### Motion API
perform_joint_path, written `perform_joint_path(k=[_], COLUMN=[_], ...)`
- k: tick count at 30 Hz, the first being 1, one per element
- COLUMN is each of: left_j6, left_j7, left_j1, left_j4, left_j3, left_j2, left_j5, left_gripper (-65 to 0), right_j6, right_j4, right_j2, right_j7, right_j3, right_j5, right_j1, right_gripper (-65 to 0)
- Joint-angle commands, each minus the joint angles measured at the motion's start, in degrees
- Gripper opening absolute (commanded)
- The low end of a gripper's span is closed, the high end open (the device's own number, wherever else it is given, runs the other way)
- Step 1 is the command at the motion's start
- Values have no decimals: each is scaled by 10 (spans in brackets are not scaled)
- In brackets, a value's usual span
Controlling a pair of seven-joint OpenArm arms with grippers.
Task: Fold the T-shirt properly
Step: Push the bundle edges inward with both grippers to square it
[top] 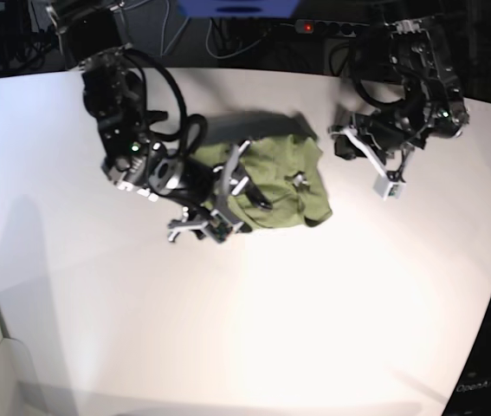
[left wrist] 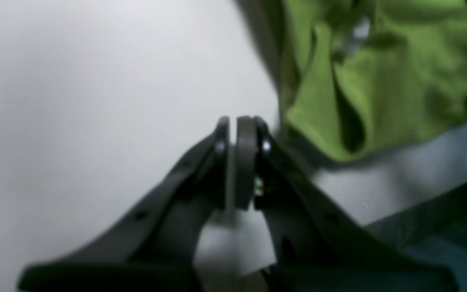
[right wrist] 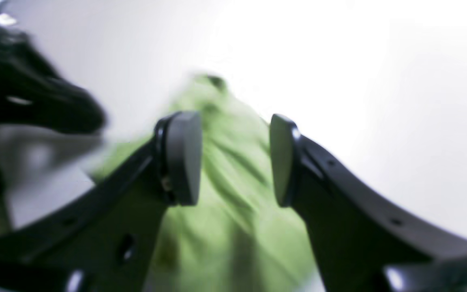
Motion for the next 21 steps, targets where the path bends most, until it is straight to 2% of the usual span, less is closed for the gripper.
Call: perform_joint_path(k=[1,6,8,12,16,21], left_j6=[-3,-3,-2,0,-1,-1], left_j7=[-10,-12,-14,-16,-17,-41], left_j1=[-7,3,2,-3,-31,-77], left_j4=[10,7,3,-3,-58,-127], left_j3=[11,80,92,95,95,94], left_j2=[-7,-21,-21,-12,-4,-4], left_j5=[-12,-12,-10,-9,-7,-11], left_gripper=[-622,-622,-622,-622,-622,-622], right_j6=[4,4,4,4,5,5], right_j4=[14,21,11,-32,-94,-110], right_j2=[3,36,47,67,67,68], right_j7=[9,-4,-15,-12,-2,33], right_j3=[8,58,62,63,63,63], right_j5=[6,6,6,6,6,6], right_j1=[12,23,30,46,57,21], right_gripper=[-380,-508,-537,-550,-550,-550])
